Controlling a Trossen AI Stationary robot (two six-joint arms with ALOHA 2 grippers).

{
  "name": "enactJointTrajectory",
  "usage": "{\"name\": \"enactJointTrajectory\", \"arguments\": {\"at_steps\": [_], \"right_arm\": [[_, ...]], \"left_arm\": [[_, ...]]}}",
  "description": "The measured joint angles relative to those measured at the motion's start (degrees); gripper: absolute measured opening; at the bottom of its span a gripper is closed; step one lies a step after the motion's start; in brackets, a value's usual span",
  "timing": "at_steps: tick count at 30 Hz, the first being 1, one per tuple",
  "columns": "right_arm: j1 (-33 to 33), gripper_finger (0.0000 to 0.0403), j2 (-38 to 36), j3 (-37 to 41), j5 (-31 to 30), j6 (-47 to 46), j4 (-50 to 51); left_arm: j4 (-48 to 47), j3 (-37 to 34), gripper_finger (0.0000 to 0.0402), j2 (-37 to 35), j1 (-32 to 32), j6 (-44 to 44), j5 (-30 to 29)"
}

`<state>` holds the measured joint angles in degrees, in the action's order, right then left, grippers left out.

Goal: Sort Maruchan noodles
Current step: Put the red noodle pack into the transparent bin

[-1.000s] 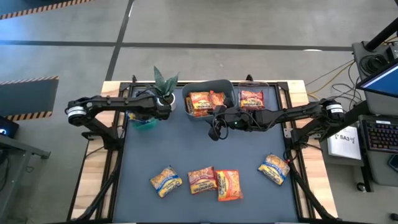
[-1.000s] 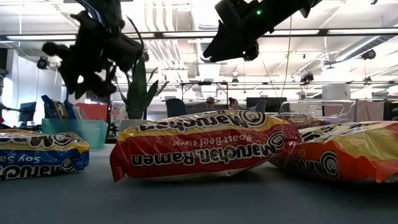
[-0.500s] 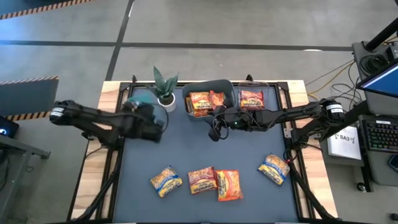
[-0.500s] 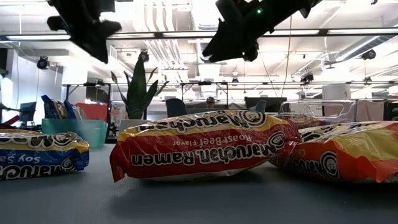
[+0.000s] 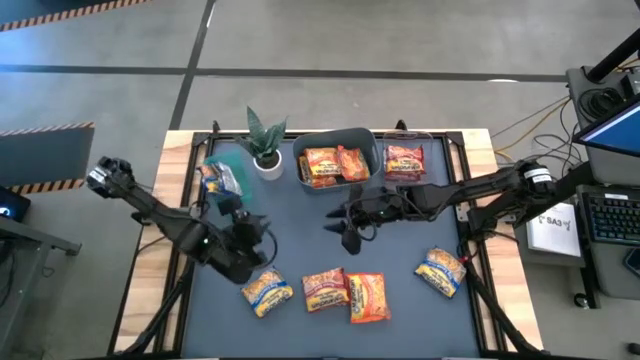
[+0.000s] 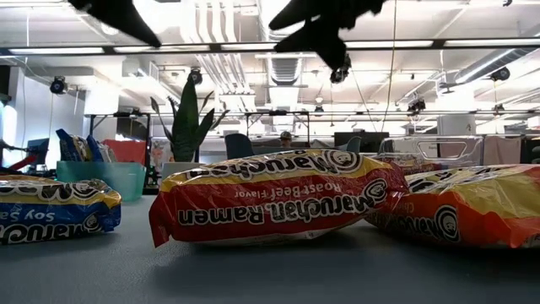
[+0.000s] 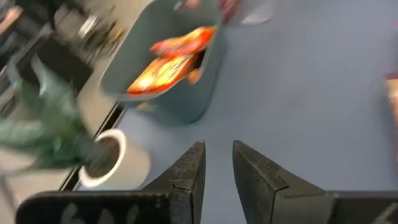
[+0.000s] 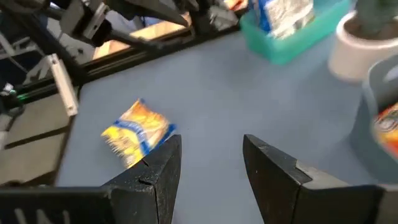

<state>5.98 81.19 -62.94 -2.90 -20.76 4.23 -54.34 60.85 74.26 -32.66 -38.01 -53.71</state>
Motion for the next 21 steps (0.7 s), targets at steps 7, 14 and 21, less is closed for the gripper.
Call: {"name": "enactJointTrajectory", "arguments": {"at_steps": [7,14,21], "right_arm": [[3.83,0.0162,1.41,-8.23,0.15,-6.93,15.88],[6.48,0.0162,6.15,-15.10,2.22,-13.83,31.68],[9.44,0.0162,14.93,-26.18,6.47,-16.51,42.34]], "left_arm": [[20.67,-3.24,0.0064,-0.08,-2.39,19.95,1.12],[25.84,-4.77,0.0064,-0.15,-1.69,28.75,3.13],[25.77,-5.00,0.0064,-0.13,-0.49,29.59,3.60]]}}
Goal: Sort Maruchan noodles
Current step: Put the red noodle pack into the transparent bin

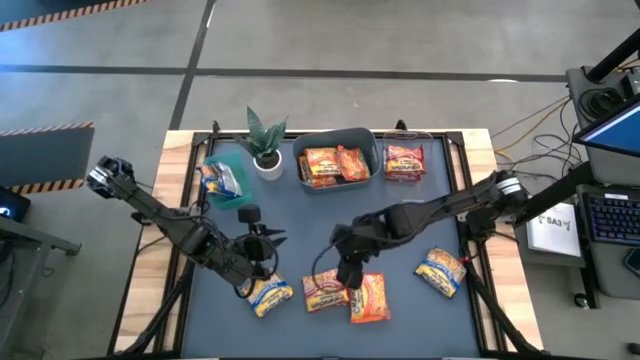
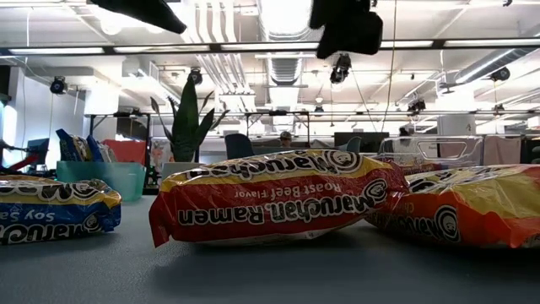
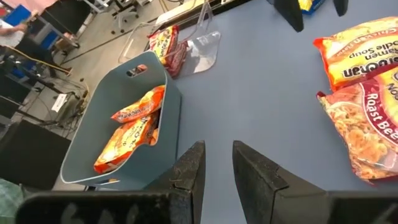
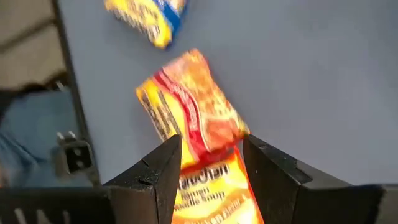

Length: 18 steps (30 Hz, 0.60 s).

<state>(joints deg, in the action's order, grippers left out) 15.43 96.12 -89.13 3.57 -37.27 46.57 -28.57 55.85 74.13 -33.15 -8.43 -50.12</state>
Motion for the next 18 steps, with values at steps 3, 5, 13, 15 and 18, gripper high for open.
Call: {"name": "enactJointTrajectory", "arguments": {"at_steps": [3,5,13,15,18], "right_arm": [[0.29,0.0162,2.74,-2.37,0.29,-1.63,4.22],[0.20,0.0162,4.10,-2.33,0.65,-5.19,5.33],[1.14,0.0162,7.63,3.18,3.19,-13.89,4.34],[1.85,0.0162,7.71,5.12,4.27,-15.75,1.65],[3.25,0.0162,7.71,7.39,4.50,-18.62,-3.78]], "left_arm": [[0.15,-0.79,0.0064,0.00,0.00,-0.17,2.24],[1.14,-1.85,0.0064,0.00,-0.01,-0.69,5.32],[19.45,-10.10,0.0064,0.83,-0.02,-1.05,20.87],[24.62,-11.64,0.0063,1.77,-0.02,-1.09,22.53],[29.87,-12.34,0.0054,3.89,-0.02,-1.24,24.84]]}}
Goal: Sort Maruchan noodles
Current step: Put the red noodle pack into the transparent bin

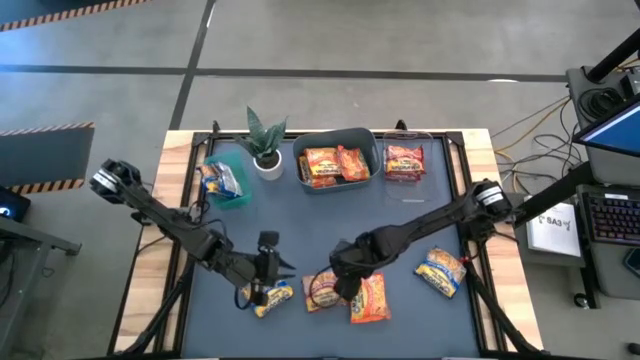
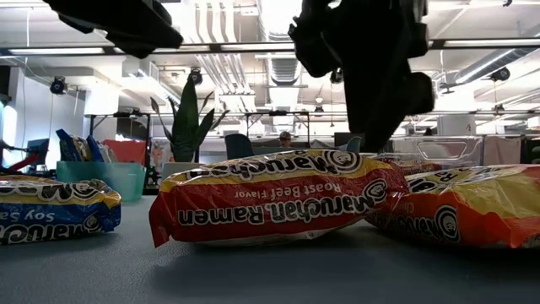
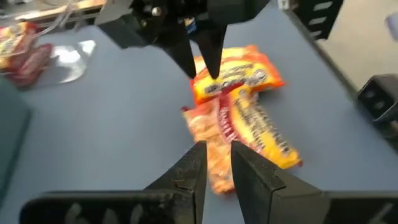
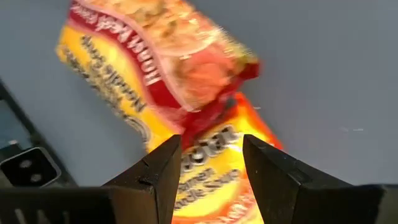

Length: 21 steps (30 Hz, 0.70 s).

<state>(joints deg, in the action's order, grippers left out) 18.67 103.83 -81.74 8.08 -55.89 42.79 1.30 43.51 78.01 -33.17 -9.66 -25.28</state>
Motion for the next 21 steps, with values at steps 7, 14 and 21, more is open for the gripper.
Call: {"name": "enactJointTrajectory", "arguments": {"at_steps": [7,14,21], "right_arm": [[4.30,0.0162,0.00,1.68,-0.57,-3.98,-5.38],[6.62,0.0162,-0.09,1.82,-2.09,-4.56,-6.46],[6.62,0.0157,-0.11,1.99,-1.98,2.36,-8.89]], "left_arm": [[1.48,4.11,0.0017,8.04,-0.44,-0.51,0.85],[5.02,6.21,0.0002,13.28,-0.76,-3.27,4.42],[10.96,6.05,0.0000,19.38,-0.76,-6.07,5.02]]}}
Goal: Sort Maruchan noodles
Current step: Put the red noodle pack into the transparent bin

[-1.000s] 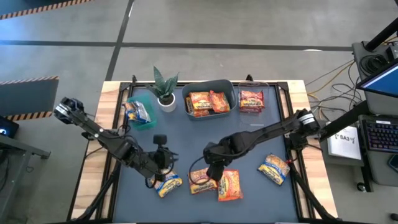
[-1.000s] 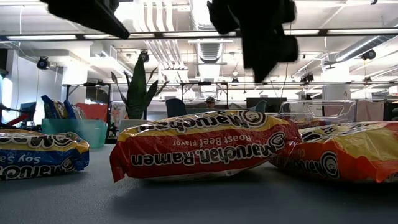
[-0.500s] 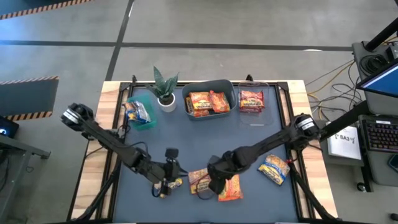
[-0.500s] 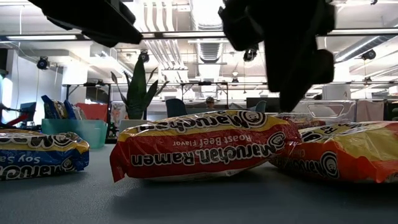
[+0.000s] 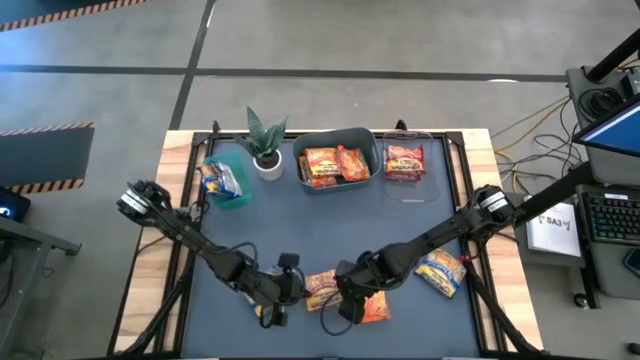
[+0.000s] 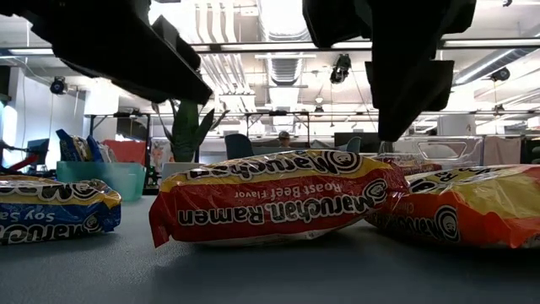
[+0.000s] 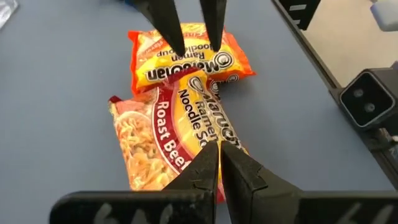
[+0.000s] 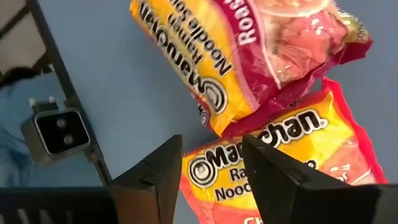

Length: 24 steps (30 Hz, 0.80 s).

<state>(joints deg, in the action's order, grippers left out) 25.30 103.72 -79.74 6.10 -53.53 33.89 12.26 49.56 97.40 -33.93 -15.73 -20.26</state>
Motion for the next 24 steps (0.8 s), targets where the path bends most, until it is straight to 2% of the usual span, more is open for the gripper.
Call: {"name": "enactJointTrajectory", "arguments": {"at_steps": [5,9,12,16,21,24], "right_arm": [[0.54,0.0115,-0.26,0.02,-0.71,3.59,0.06],[0.75,0.0058,-0.71,0.04,-1.97,5.21,0.10],[0.98,0.0018,-1.30,0.06,-5.21,6.20,0.11],[1.10,0.0017,-1.57,0.72,-10.50,4.04,0.08],[0.75,0.0047,-1.60,2.01,-9.10,0.16,-0.01],[0.33,0.0083,-1.61,2.57,-7.19,-1.05,-0.08]], "left_arm": [[2.43,0.20,0.0000,1.57,0.00,-1.66,-0.04],[2.97,0.20,0.0000,2.22,0.00,-3.47,-0.15],[3.28,0.20,0.0000,3.02,0.00,-5.37,-0.15],[4.52,0.20,0.0000,4.44,0.00,-7.18,-0.15],[5.04,0.20,0.0000,5.26,0.25,-7.54,-0.57],[5.97,0.18,0.0000,6.10,0.61,-7.43,-3.92]]}}
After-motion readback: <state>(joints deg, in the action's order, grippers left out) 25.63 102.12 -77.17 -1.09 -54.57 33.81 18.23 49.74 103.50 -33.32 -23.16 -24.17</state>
